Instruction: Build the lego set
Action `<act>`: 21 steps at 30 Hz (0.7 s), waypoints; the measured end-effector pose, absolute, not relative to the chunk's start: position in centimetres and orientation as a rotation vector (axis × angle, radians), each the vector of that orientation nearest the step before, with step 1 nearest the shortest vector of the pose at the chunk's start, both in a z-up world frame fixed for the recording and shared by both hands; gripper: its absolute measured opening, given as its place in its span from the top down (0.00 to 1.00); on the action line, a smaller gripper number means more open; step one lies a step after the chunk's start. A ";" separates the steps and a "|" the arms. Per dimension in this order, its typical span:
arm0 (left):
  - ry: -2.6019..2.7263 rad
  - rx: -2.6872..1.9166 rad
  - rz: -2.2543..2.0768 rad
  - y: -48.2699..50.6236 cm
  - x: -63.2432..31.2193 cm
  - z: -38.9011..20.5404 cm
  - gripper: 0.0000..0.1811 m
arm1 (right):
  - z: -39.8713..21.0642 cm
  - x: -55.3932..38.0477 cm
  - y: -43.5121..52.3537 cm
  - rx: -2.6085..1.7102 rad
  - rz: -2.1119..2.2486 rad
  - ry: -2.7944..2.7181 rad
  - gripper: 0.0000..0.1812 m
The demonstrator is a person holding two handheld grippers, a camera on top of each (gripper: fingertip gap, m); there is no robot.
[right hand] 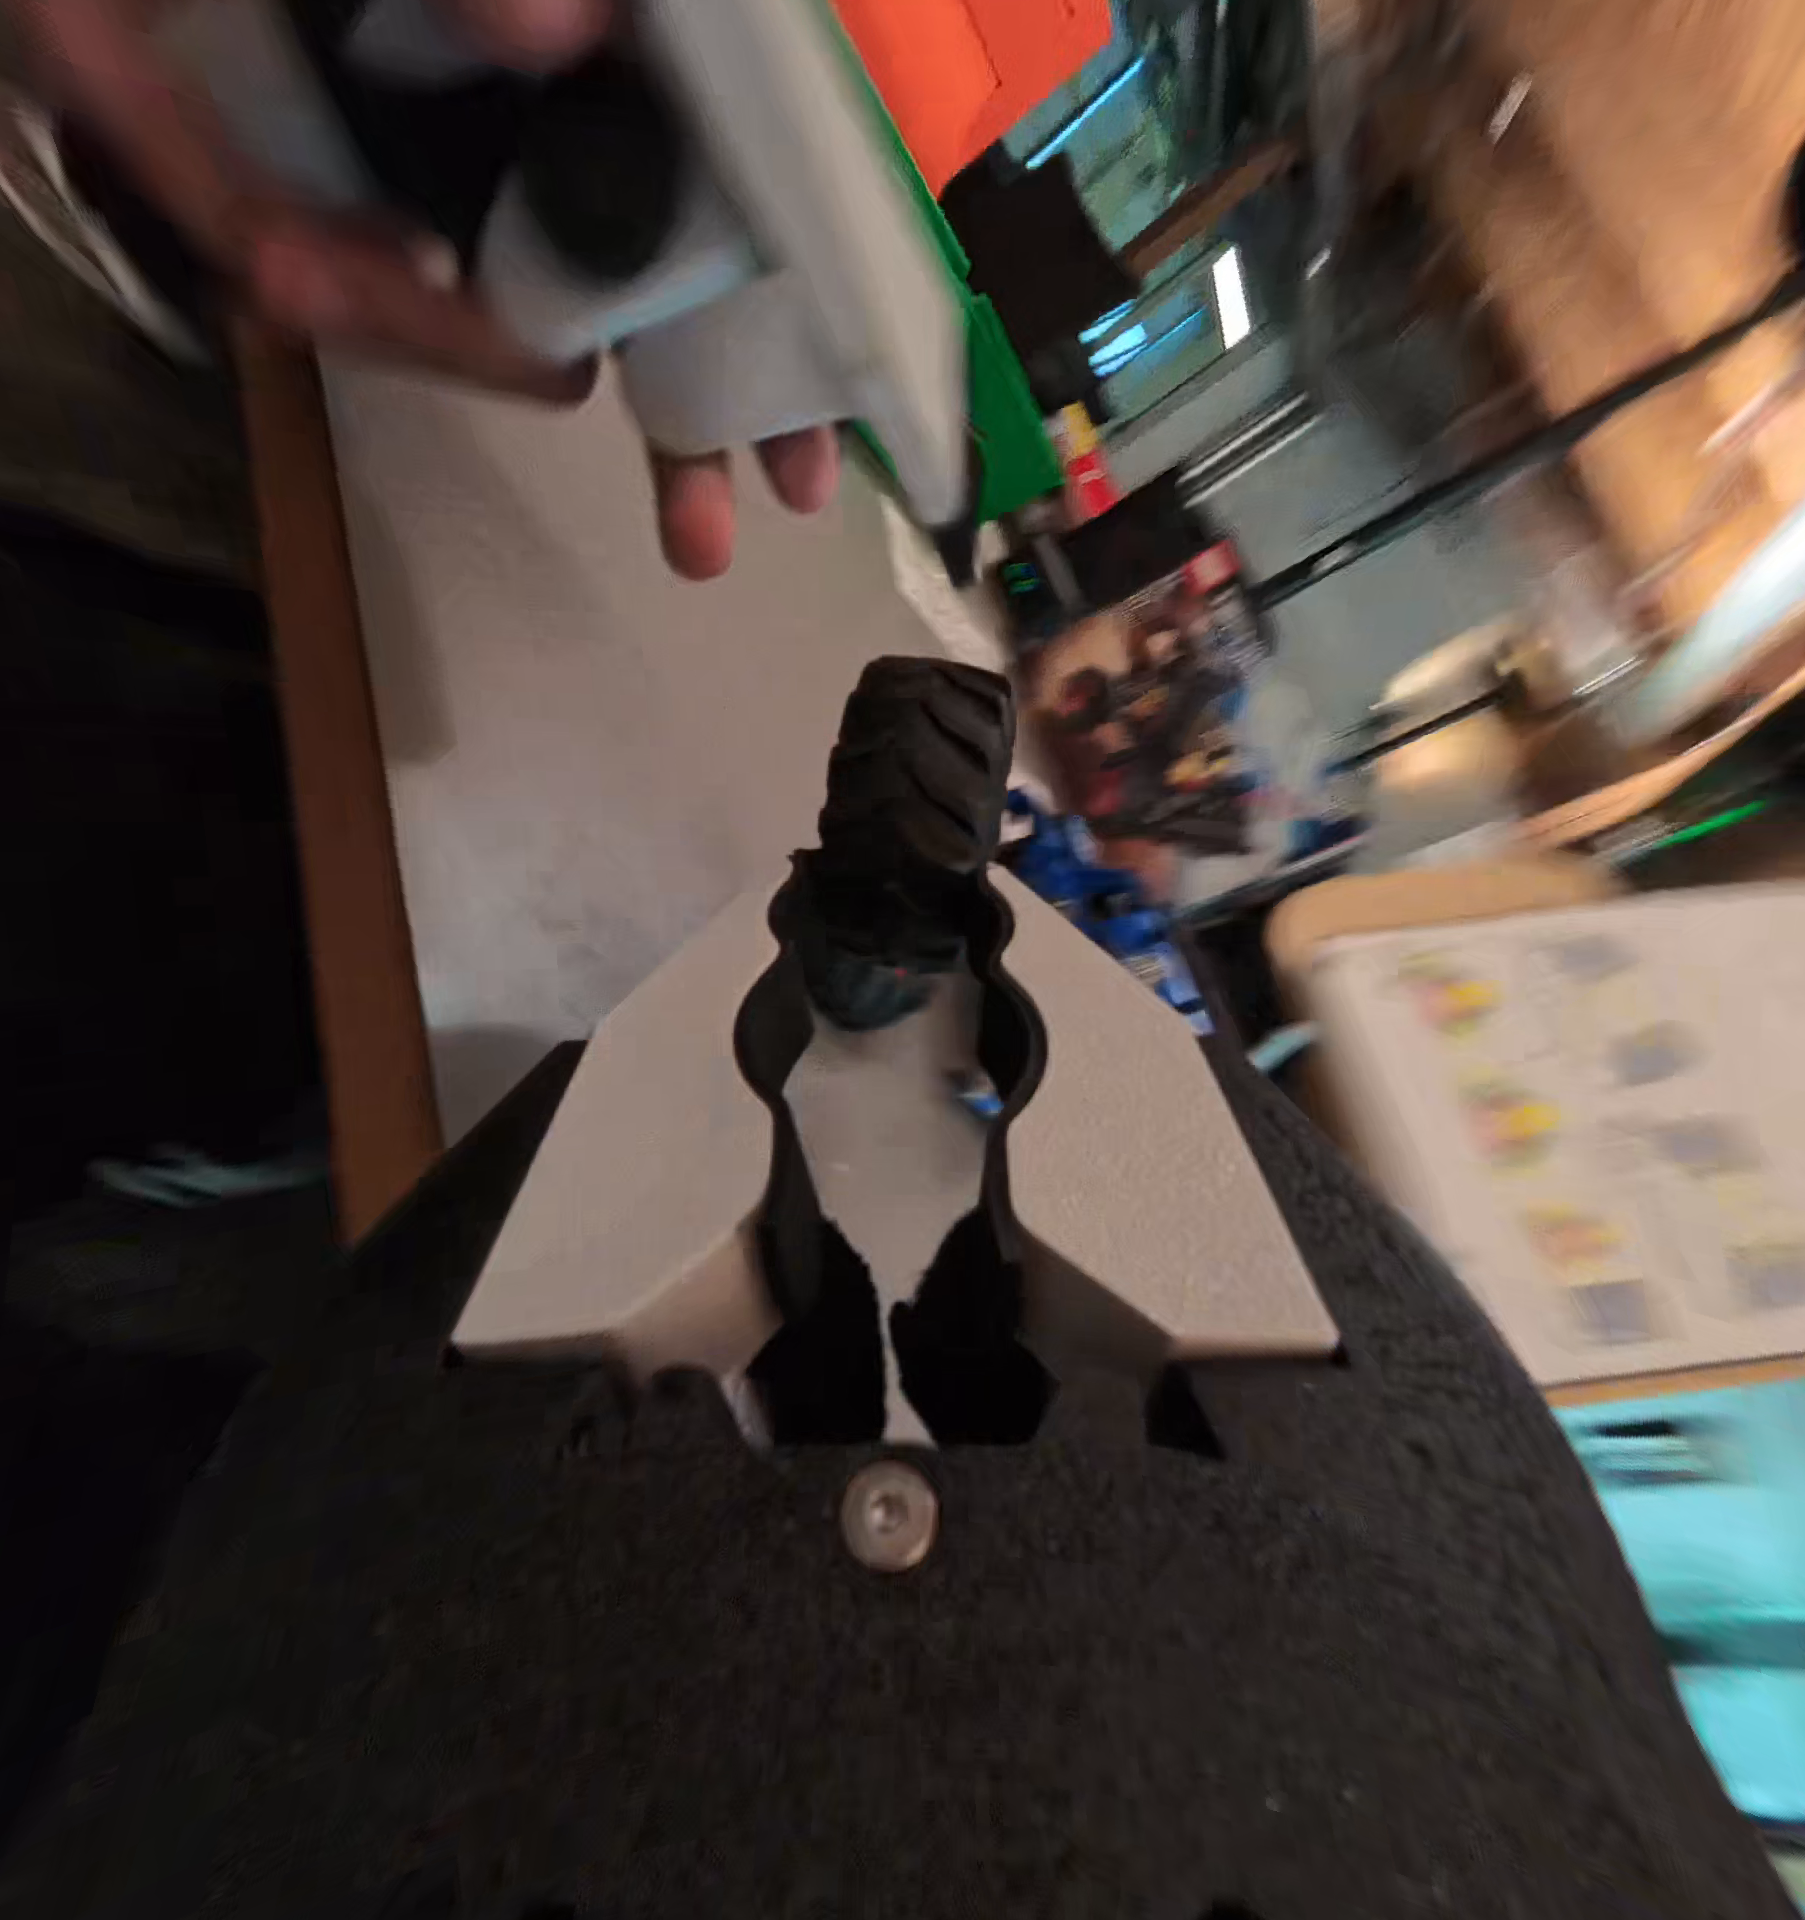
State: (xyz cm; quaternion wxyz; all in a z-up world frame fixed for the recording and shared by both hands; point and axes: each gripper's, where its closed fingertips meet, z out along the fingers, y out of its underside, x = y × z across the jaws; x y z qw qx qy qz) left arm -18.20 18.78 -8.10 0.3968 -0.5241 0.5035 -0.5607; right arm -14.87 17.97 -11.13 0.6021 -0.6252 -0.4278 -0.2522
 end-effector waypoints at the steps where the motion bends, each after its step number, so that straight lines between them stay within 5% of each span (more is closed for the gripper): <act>1: 1.306 -1.343 -1.458 18.3 -18.1 -8.4 0.70 | -11.1 -15.2 17.8 -1.338 -0.795 -1.081 0.85; 5: 1.458 -1.335 -1.361 17.4 -17.5 -10.1 0.60 | -11.3 -16.4 17.6 -1.205 -0.958 -1.169 0.85; 8: 1.548 -1.319 -1.353 16.4 -17.6 -11.1 0.68 | -10.0 -16.8 17.0 -1.114 -1.005 -1.181 0.85; 14: 1.556 -1.231 -1.332 15.8 -17.5 -11.0 0.67 | -10.8 -17.9 16.7 -1.032 -1.021 -1.326 0.84; 21: 1.490 -1.134 -1.315 17.2 -18.3 -9.3 0.67 | -9.7 -16.8 15.4 -1.423 -0.300 -0.993 0.81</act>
